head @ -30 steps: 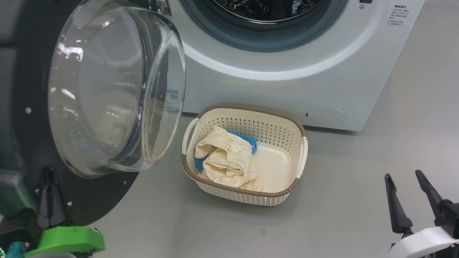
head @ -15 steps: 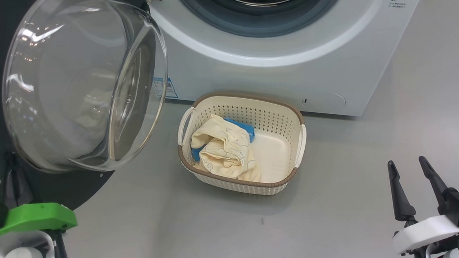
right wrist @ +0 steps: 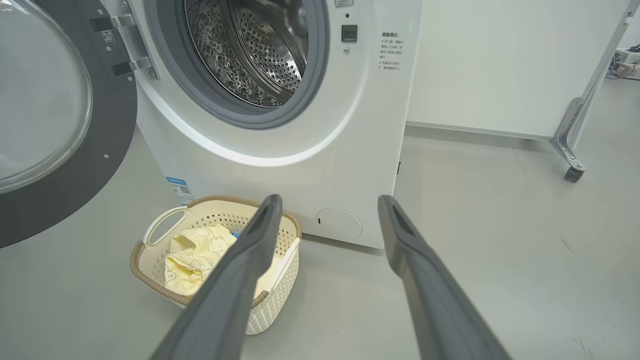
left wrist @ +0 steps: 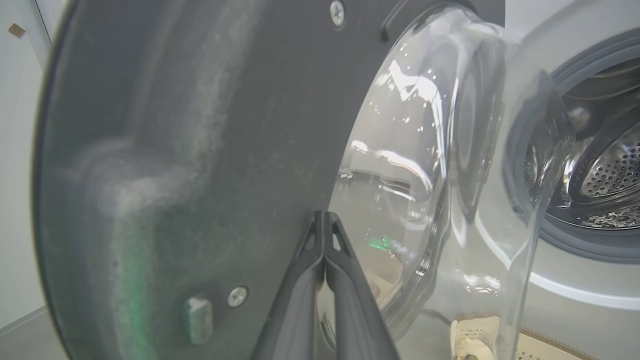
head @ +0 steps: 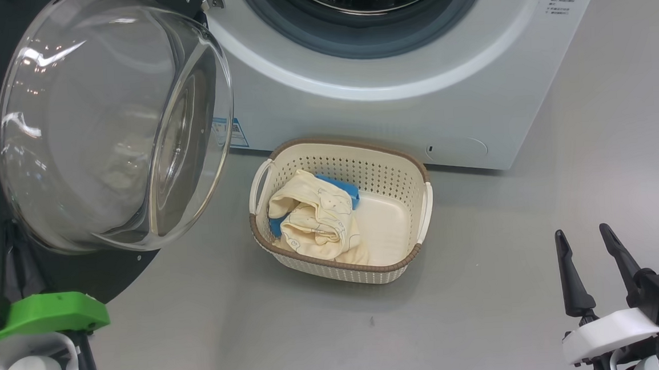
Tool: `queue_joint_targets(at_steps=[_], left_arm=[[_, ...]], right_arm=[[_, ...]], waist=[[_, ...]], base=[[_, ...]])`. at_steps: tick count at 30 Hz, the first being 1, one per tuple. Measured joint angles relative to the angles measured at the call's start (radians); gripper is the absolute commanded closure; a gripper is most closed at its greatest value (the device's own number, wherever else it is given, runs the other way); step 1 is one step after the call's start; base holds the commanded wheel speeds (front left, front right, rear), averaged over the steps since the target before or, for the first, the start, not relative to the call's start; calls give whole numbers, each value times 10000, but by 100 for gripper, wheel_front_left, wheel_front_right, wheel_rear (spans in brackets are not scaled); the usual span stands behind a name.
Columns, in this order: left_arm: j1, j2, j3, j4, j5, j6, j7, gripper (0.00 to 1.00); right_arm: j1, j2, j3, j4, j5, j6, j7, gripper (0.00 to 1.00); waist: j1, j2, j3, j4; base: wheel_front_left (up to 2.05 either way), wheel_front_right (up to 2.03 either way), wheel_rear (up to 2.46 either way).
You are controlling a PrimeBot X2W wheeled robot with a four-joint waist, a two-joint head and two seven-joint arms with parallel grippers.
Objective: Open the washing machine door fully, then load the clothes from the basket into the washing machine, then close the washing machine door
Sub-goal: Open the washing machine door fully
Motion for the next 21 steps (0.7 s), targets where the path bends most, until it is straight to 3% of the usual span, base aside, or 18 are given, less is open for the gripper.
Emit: queue_joint_targets(at_steps=[8,21], left_arm=[[573,-46,-731,-1108,568,-19,-33,100],[2011,-52,-2479,-1776,986,-769,-35,100]], right_arm=[[-2,38,-46,40,-96,0,0,0],[-1,397,253,142,-268,31,0,0]], waist=[[0,0,-278,-80],[0,0,-936,-455]], base=[[0,0,0],[0,0,0]])
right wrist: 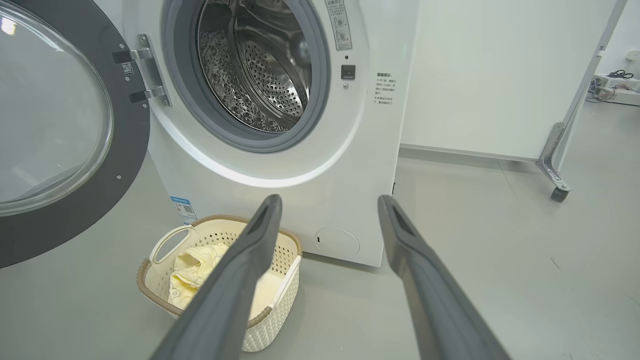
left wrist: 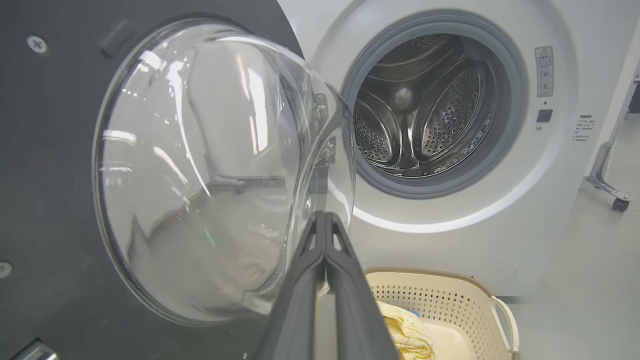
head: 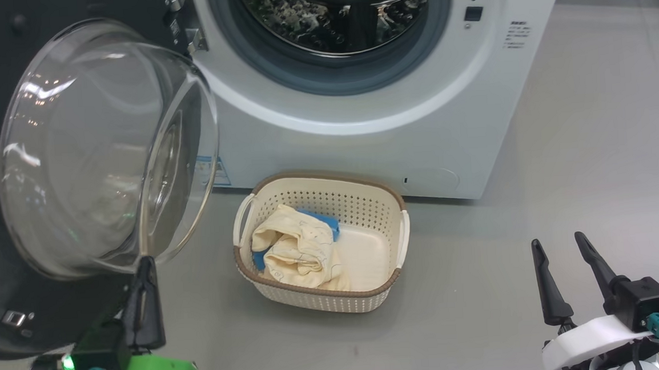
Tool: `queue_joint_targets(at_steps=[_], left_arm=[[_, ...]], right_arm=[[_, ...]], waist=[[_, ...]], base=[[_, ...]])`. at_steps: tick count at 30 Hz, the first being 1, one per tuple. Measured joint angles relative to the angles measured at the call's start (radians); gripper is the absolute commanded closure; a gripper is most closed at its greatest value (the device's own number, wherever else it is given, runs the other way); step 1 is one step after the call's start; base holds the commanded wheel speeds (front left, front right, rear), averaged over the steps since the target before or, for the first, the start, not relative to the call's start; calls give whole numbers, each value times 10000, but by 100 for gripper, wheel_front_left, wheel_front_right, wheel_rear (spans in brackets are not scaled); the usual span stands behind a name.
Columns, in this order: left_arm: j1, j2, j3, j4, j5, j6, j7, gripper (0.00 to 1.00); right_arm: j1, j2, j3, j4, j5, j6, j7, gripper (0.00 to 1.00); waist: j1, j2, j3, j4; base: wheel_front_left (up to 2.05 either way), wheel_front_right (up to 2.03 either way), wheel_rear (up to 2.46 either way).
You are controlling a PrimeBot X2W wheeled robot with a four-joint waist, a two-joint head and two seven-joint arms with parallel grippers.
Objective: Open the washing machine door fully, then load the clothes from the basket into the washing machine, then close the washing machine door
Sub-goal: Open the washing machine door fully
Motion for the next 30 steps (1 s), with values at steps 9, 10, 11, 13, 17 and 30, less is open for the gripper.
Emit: queue_joint_targets(at_steps=[9,10,11,13,17,30], left_arm=[[651,4,-447,257,-232,-104,2,69],[695,4,-454,276,-249,-104,2,53],[756,4,-456,282,-291,-100,2,53],[852,4,-458,301,-378,-65,2,12],[995,6,-437,307,-522,71,4,0],[1059,6,-462,293,-571,343,52,0]], right_arm=[[8,40,123,0,-128,56,0,0],[11,40,134,0,-151,56,0,0],[12,40,142,0,-165,56,0,0],[17,40,138,-10,-173,56,0,0],[34,40,98,-71,-174,46,0,0],[94,46,-42,-245,-173,42,0,0]], waist=[[0,0,-357,-878],[0,0,-390,-991],[0,0,-423,-1110],[0,0,-485,-1348],[0,0,-596,-1822],[0,0,-783,-3030]], base=[[0,0,0],[0,0,0],[0,0,0],[0,0,0],[0,0,0],[0,0,0]])
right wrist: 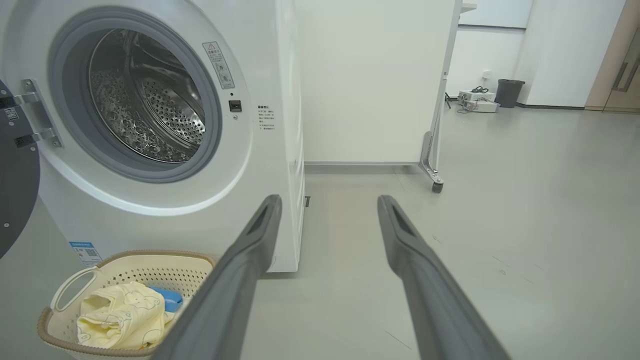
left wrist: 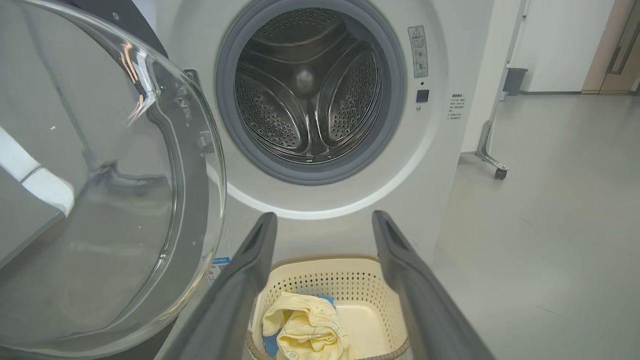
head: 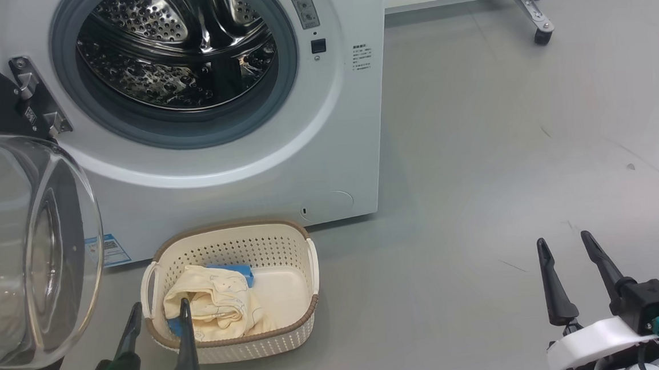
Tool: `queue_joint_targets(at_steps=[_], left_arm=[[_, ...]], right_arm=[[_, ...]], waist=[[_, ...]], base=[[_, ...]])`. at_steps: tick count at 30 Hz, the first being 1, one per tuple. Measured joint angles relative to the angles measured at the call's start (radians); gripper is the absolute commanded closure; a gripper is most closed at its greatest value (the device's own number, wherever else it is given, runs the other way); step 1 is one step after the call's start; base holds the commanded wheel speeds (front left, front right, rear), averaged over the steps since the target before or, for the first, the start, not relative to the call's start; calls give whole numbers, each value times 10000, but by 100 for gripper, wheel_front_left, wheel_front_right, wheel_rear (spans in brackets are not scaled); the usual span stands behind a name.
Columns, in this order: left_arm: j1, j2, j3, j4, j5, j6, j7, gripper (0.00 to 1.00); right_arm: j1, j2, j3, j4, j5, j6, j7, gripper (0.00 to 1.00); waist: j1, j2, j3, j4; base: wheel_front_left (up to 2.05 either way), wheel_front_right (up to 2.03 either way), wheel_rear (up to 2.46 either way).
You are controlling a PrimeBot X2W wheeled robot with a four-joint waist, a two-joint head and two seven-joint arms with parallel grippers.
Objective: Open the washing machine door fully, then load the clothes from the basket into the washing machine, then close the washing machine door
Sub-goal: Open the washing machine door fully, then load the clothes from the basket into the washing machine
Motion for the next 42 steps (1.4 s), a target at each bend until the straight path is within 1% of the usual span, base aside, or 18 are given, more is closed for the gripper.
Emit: queue_joint_targets(at_steps=[4,5,24,34,36,42], left_arm=[[0,0,-190,-12,8,44,84,0],[0,0,-209,-13,12,75,84,0],[0,2,-215,-29,-2,253,174,0],[-8,2,-351,-29,-8,334,173,0],[-10,4,-408,-29,-35,334,173,0],[-18,4,-598,-29,-109,336,173,0]], right_arm=[[185,2,-119,-75,0,-21,0,0],[183,2,-130,-86,0,-71,0,0],[183,13,-209,-280,0,-69,0,0],[183,38,-270,-305,0,-48,0,0],[183,38,-270,-305,0,12,0,0],[183,36,-280,-305,0,15,0,0]], waist=[[0,0,7,-108],[0,0,15,-113],[0,0,221,-58],[0,0,304,-19],[0,0,308,-15],[0,0,336,0]], base=[[0,0,0],[0,0,0],[1,-4,3],[23,-55,32],[52,-73,21],[76,-81,5]])
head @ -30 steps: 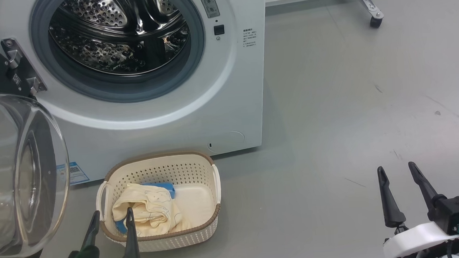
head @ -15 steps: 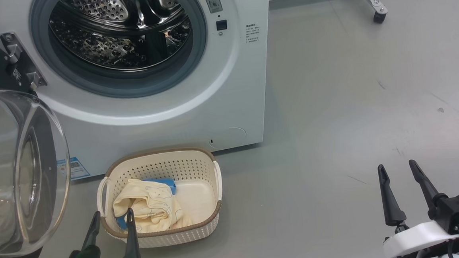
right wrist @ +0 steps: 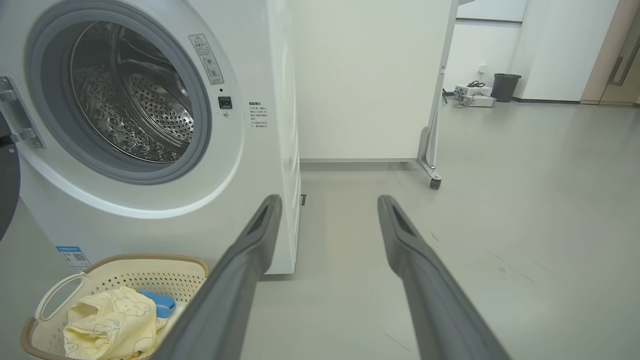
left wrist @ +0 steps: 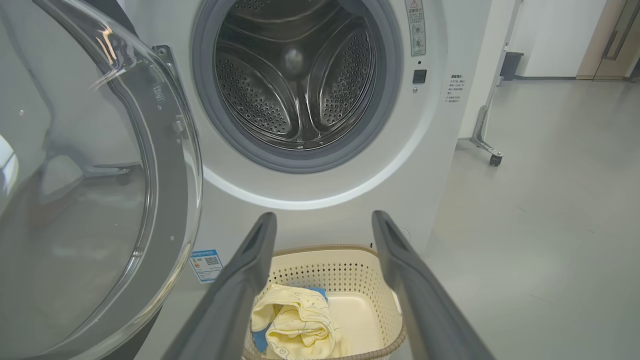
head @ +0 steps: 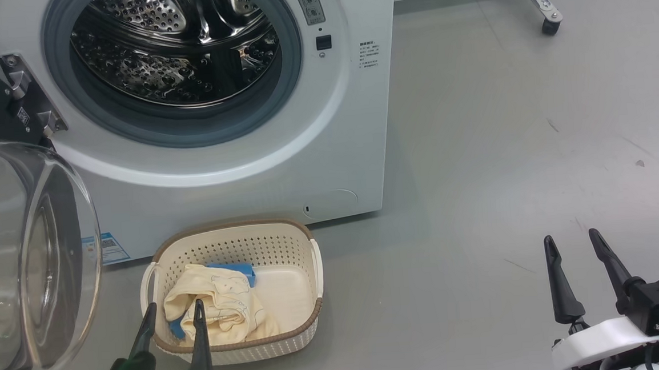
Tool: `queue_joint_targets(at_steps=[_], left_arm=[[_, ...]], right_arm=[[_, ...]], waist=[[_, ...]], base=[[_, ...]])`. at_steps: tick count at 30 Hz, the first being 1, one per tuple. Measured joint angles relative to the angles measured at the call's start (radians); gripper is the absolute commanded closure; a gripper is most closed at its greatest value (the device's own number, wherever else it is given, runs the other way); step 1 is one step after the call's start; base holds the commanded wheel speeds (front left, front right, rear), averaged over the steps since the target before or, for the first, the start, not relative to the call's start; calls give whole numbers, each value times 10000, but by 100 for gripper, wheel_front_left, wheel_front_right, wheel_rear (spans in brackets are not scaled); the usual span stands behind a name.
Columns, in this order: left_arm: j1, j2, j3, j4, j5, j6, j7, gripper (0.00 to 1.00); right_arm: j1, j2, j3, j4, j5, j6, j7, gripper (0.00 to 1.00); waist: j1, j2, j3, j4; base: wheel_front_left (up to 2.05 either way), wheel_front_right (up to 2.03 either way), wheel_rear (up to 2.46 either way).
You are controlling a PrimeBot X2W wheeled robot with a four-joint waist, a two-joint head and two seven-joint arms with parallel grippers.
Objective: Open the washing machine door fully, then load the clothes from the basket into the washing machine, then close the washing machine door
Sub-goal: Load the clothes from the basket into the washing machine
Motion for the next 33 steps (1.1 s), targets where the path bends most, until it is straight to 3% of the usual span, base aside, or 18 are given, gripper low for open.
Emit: queue_joint_targets(at_steps=[18,33], left_arm=[[-190,4,-293,-25,-75,15,0,0],[-342,4,-290,67,-79,48,0,0]], right_arm=[[-35,-8,-61,-31,2,90,0,0],[-69,25,-50,-56,2,176,0,0]], waist=[[0,0,326,32],[0,0,637,97]], base=[[123,-107,-15],[72,-72,0]])
